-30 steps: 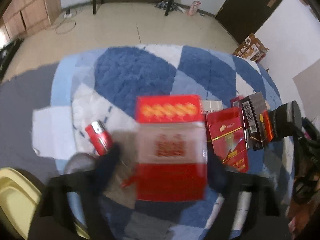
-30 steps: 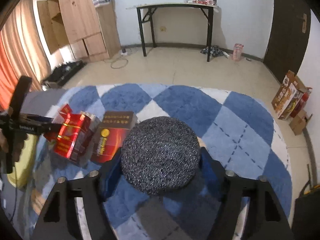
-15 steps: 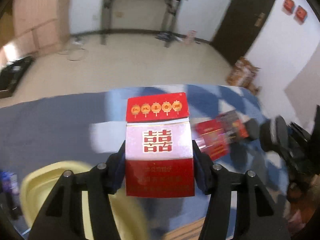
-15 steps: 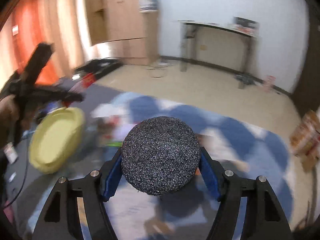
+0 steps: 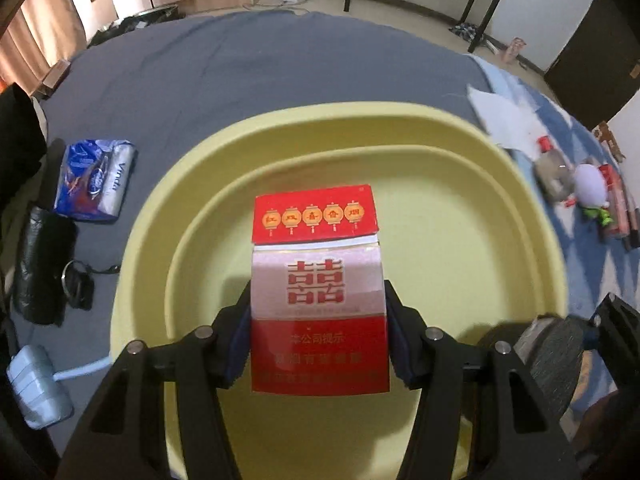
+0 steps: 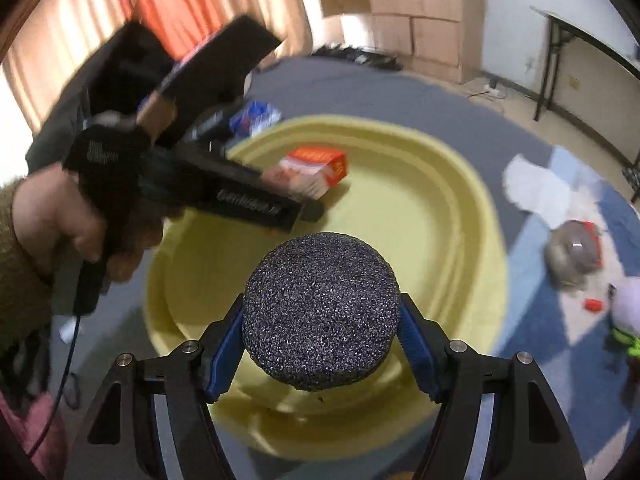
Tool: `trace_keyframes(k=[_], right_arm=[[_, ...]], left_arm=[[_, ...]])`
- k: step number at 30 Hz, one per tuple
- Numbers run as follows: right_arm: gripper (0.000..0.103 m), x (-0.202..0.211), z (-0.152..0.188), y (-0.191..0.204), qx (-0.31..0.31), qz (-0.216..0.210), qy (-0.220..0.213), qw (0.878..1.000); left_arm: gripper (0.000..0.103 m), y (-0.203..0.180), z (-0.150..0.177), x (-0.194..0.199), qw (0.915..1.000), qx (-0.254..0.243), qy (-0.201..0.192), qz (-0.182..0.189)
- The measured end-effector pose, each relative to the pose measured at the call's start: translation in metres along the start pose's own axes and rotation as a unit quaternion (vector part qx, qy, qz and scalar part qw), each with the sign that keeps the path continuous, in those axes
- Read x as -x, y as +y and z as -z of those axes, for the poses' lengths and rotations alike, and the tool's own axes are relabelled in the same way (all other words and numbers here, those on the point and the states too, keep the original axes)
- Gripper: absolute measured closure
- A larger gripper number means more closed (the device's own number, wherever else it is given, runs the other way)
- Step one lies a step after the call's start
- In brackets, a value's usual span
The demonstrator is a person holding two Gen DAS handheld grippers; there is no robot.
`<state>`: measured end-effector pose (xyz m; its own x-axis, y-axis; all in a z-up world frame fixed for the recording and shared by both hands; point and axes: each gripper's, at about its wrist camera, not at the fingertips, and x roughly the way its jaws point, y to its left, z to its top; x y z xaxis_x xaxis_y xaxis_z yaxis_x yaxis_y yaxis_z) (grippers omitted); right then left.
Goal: Organize rigid objects
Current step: 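Carry the box with left tool into the yellow tray while right tool drops the puck there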
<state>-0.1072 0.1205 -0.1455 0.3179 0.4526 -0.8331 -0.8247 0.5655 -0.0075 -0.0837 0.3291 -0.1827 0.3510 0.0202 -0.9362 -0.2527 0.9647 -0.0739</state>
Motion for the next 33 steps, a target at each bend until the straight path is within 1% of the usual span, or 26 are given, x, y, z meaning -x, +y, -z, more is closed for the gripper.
trace_keyframes(k=[2, 3, 6, 8, 9, 11, 12, 13, 14, 15, 16, 18, 21, 23, 25, 28, 29, 30, 31, 33], right_arm=[[0.033, -0.013, -0.001, 0.008, 0.030, 0.010, 0.020, 0.999], [0.034, -0.021, -0.003, 0.013, 0.044, 0.015, 0.028, 0.999], [0.034, -0.031, -0.008, 0.018, 0.067, 0.023, 0.032, 0.997], [0.034, -0.036, -0.010, 0.021, 0.076, 0.029, 0.034, 0.996], [0.034, -0.039, -0.012, 0.023, 0.081, 0.032, 0.034, 0.996], [0.032, -0.039, -0.012, 0.026, 0.091, 0.039, 0.035, 0.994], [0.031, -0.042, -0.012, 0.031, 0.092, 0.038, 0.036, 0.994], [0.023, -0.040, -0.010, 0.034, 0.090, 0.034, 0.035, 0.995], [0.013, -0.037, -0.013, 0.036, 0.084, 0.029, 0.031, 0.996], [0.009, -0.032, -0.013, 0.039, 0.079, 0.027, 0.020, 0.996], [0.005, -0.025, -0.015, 0.038, 0.073, 0.027, 0.007, 0.997], [0.001, -0.004, -0.018, 0.042, 0.054, 0.025, -0.021, 0.998], [0.001, 0.031, -0.017, 0.025, 0.027, 0.037, -0.054, 0.997], [0.001, 0.066, -0.011, 0.007, 0.019, 0.057, -0.075, 0.995], [0.001, 0.106, -0.005, -0.015, 0.011, 0.071, -0.091, 0.993], [0.000, 0.171, 0.014, -0.054, 0.009, 0.114, -0.093, 0.989], [0.000, 0.197, 0.022, -0.070, 0.005, 0.138, -0.089, 0.986], [0.000, 0.217, 0.029, -0.078, 0.001, 0.153, -0.088, 0.984], [0.000, 0.240, 0.041, -0.091, -0.004, 0.171, -0.089, 0.981], [0.000, 0.274, 0.065, -0.113, -0.020, 0.213, -0.085, 0.973]], left_arm=[[0.044, 0.000, -0.002, 0.001, 0.9998, -0.007, -0.018, 0.007], [0.044, -0.001, -0.003, 0.000, 0.9997, -0.014, -0.021, 0.009], [0.044, 0.000, -0.010, 0.000, 0.9992, -0.020, -0.035, 0.001], [0.042, 0.001, -0.012, -0.001, 0.9988, -0.016, -0.045, 0.003], [0.039, 0.001, -0.014, -0.002, 0.9987, -0.016, -0.047, 0.004], [0.029, 0.002, -0.017, -0.004, 0.9985, -0.013, -0.052, 0.013], [0.020, 0.003, -0.019, -0.005, 0.9983, -0.007, -0.055, 0.017], [0.017, 0.005, -0.023, -0.004, 0.9981, 0.001, -0.059, 0.019], [0.016, 0.007, -0.023, 0.000, 0.9974, 0.013, -0.068, 0.021], [0.014, 0.007, -0.023, 0.005, 0.9966, 0.022, -0.077, 0.022], [0.009, 0.007, -0.021, 0.012, 0.9954, 0.029, -0.088, 0.026], [0.000, 0.001, -0.018, 0.032, 0.9921, 0.037, -0.114, 0.036], [0.000, -0.020, -0.021, 0.055, 0.9911, 0.007, -0.128, 0.038], [0.000, -0.045, -0.023, 0.071, 0.9901, -0.013, -0.135, 0.035], [0.000, -0.068, -0.027, 0.080, 0.9891, -0.019, -0.138, 0.049], [0.000, -0.109, -0.029, 0.094, 0.9861, -0.012, -0.135, 0.096], [0.000, -0.123, -0.029, 0.097, 0.9851, -0.004, -0.132, 0.111], [0.000, -0.138, -0.028, 0.100, 0.9837, -0.003, -0.129, 0.125], [0.000, -0.156, -0.024, 0.101, 0.9812, -0.013, -0.134, 0.139], [0.000, -0.189, -0.015, 0.102, 0.9779, -0.051, -0.147, 0.140]])
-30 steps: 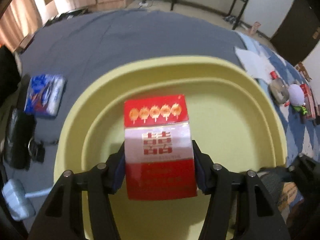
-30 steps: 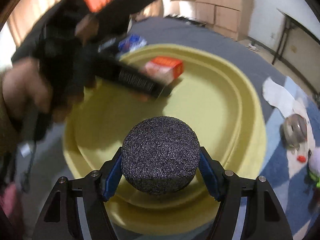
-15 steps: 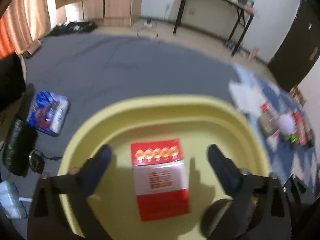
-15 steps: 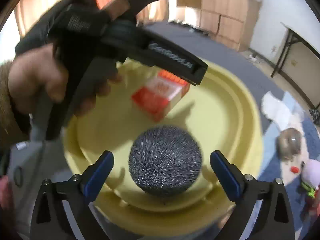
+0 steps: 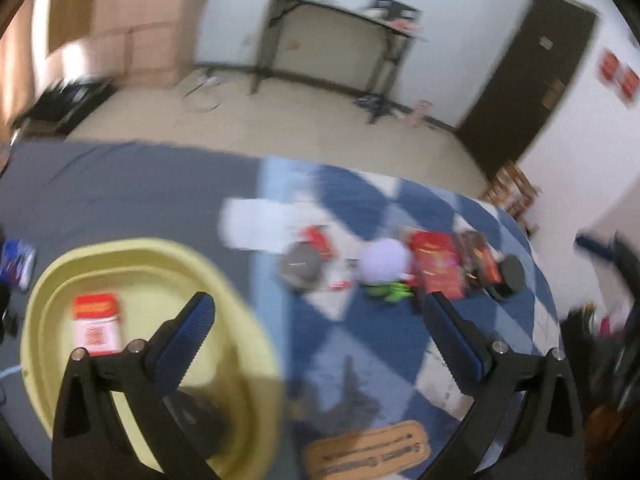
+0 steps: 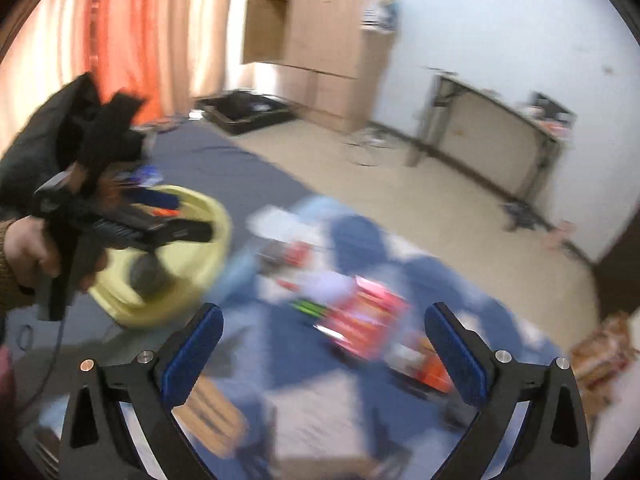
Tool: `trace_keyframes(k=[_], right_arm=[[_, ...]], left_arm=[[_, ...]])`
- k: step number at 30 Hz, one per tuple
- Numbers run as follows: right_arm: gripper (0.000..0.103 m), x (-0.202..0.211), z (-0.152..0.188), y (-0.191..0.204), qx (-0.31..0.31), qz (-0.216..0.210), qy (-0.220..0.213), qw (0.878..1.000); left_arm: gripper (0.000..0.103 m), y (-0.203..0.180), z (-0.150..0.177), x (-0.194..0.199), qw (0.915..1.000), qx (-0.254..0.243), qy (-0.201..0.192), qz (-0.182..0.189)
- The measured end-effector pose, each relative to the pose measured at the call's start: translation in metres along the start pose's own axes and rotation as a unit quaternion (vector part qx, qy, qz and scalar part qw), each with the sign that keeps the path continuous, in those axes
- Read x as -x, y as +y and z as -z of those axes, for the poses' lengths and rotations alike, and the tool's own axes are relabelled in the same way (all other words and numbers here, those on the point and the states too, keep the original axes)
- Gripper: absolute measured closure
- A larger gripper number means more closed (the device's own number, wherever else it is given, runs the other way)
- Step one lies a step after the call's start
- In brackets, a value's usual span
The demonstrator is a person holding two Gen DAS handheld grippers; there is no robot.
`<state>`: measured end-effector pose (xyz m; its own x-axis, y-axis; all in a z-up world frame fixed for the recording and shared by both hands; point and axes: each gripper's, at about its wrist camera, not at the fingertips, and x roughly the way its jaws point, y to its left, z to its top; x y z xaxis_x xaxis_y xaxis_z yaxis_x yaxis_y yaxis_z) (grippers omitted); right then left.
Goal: Organize rigid objects
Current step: 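Carry the box with left tool into the yellow tray while right tool drops the puck there, then grasp the red Diamond pack with left tool while right tool grasps another black puck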
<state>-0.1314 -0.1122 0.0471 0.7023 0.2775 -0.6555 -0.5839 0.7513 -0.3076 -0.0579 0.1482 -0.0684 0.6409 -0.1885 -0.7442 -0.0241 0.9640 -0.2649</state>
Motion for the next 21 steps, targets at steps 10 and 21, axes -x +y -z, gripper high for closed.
trace_keyframes(k=[10, 21], right_arm=[[0.000, 0.030, 0.131, -0.110, -0.220, 0.050, 0.071, 0.972], [0.000, 0.031, 0.164, -0.144, -0.250, 0.042, 0.093, 0.963]], left_arm=[[0.000, -0.036, 0.036, -0.032, 0.9959, -0.043, 0.078, -0.020], [0.000, -0.034, 0.035, -0.032, 0.9957, -0.022, 0.087, -0.022]])
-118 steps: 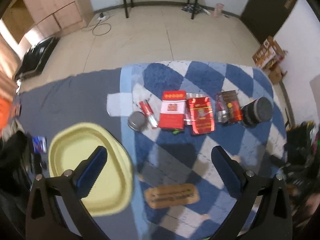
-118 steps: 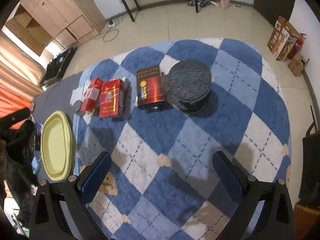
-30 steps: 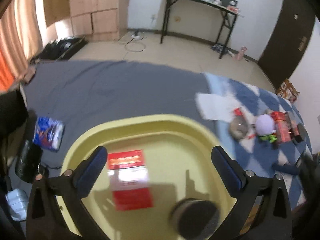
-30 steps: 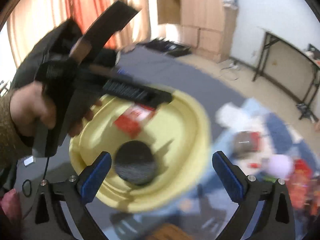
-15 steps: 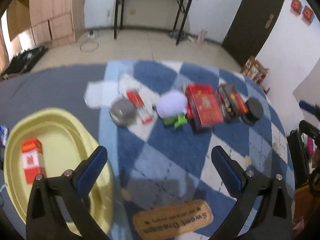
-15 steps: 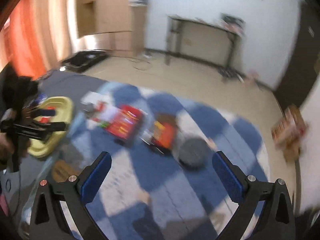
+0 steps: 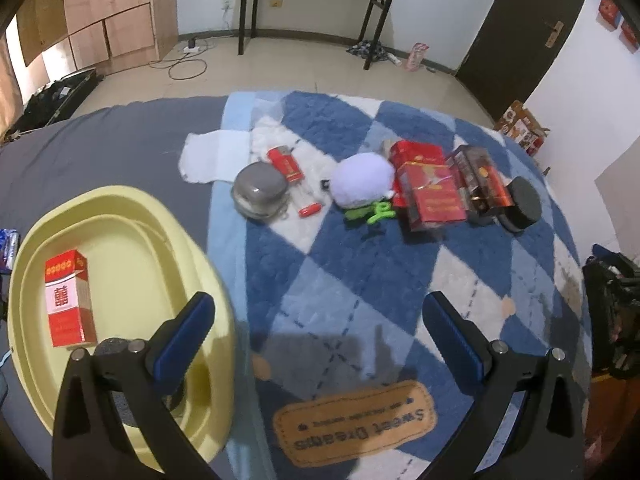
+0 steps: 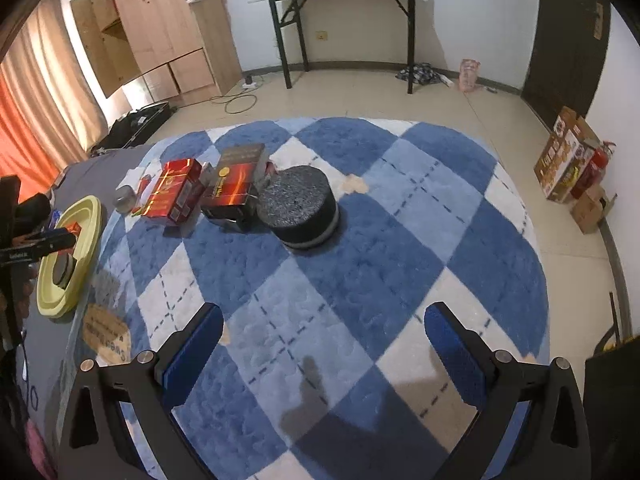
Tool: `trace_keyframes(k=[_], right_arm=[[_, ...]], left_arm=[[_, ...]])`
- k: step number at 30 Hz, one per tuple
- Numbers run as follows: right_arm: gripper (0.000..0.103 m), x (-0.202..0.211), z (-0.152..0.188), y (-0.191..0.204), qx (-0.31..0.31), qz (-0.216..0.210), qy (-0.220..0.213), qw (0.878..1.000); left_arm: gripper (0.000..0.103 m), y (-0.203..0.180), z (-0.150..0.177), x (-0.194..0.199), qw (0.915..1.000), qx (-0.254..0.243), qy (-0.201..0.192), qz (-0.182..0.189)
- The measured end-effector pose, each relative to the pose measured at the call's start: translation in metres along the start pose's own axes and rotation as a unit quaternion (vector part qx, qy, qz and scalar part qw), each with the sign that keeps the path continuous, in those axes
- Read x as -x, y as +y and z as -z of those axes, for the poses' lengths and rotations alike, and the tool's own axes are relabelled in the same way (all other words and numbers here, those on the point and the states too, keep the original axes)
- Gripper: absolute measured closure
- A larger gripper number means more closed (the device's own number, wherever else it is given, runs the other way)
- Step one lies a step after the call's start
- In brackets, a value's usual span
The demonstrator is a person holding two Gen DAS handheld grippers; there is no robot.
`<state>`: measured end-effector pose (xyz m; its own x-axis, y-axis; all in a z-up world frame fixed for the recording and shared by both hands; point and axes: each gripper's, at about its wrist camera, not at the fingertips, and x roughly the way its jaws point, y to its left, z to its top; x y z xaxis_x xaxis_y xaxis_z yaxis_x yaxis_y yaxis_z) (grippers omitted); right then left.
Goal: Organize rigid objects
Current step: 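Grasp the red Diamond pack with left tool while right tool grasps another black puck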
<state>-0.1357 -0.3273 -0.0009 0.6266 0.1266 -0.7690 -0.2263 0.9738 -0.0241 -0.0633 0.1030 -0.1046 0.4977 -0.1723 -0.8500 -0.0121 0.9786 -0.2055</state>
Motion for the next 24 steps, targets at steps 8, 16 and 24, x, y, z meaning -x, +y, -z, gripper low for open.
trace_keyframes(k=[8, 16, 24], right_arm=[[0.000, -0.040, -0.006, 0.014, 0.015, -0.003, 0.008, 1.000], [0.000, -0.094, -0.030, 0.025, 0.042, 0.005, 0.013, 0.999], [0.001, -0.152, -0.045, 0.024, 0.069, 0.029, 0.006, 0.997]], left_arm=[[0.000, -0.024, -0.008, -0.014, 0.9996, 0.004, 0.017, 0.023], [0.000, -0.081, -0.035, -0.058, 0.9986, -0.015, 0.015, 0.048], [0.000, -0.104, -0.053, -0.103, 0.9988, -0.045, 0.017, -0.010]])
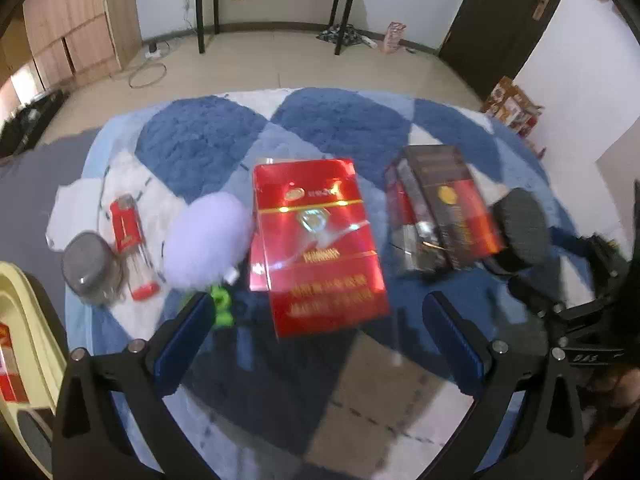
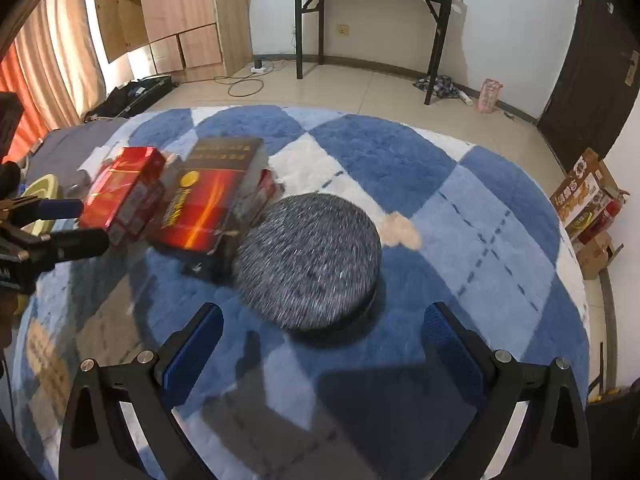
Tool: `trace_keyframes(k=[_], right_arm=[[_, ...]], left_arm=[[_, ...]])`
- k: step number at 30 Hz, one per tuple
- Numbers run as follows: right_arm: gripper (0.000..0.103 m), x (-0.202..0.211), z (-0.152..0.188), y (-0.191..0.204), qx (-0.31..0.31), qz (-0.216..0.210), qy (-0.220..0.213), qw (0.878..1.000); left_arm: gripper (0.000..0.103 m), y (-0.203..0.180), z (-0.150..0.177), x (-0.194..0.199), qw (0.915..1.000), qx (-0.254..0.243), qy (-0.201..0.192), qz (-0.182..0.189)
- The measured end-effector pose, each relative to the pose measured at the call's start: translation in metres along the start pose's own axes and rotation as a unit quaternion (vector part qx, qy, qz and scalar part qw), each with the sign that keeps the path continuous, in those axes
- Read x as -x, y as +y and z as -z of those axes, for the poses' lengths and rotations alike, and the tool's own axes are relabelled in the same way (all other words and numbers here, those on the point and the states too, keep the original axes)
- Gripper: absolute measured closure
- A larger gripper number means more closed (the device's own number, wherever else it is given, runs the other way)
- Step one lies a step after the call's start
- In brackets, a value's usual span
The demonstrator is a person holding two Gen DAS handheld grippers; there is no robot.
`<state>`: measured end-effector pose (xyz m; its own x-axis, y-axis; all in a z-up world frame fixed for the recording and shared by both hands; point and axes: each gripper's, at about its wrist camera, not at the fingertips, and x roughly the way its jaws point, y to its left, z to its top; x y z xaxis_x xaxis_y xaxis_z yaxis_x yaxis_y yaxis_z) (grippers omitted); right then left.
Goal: Organize rigid objects
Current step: 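Grasp the red Diamond pack with left tool while right tool grasps another black puck, then lower the red pack with left tool into the tray while right tool releases its puck there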
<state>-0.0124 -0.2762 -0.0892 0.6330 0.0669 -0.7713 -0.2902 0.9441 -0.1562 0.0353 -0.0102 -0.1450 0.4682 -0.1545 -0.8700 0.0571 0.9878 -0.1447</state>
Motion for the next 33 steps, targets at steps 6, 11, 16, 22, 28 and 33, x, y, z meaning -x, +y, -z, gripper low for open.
trace_keyframes(k=[6, 11, 16, 22, 28, 33], right_arm=[[0.012, -0.031, -0.008, -0.001, 0.014, 0.003, -0.009, 1.000], [0.033, -0.034, -0.005, -0.002, 0.037, -0.013, -0.025, 0.999], [0.034, -0.024, 0.002, -0.004, 0.038, -0.024, -0.034, 0.998], [0.034, 0.004, 0.005, -0.010, 0.051, -0.022, -0.051, 0.997], [0.034, 0.049, -0.008, 0.041, 0.121, -0.053, -0.101, 0.986], [0.034, 0.060, -0.048, 0.135, 0.147, -0.151, -0.106, 0.972]], left_arm=[[0.013, 0.002, 0.001, -0.008, 0.9995, -0.012, -0.027, -0.008], [0.042, 0.015, 0.003, 0.000, 0.9985, 0.000, -0.050, 0.021], [0.043, 0.026, 0.004, 0.017, 0.9956, 0.009, -0.075, 0.055], [0.043, 0.047, 0.009, 0.062, 0.9889, 0.018, -0.122, 0.084], [0.043, 0.101, 0.037, 0.115, 0.9845, 0.027, -0.167, 0.047], [0.043, 0.185, 0.089, 0.141, 0.9826, 0.102, -0.154, -0.020]])
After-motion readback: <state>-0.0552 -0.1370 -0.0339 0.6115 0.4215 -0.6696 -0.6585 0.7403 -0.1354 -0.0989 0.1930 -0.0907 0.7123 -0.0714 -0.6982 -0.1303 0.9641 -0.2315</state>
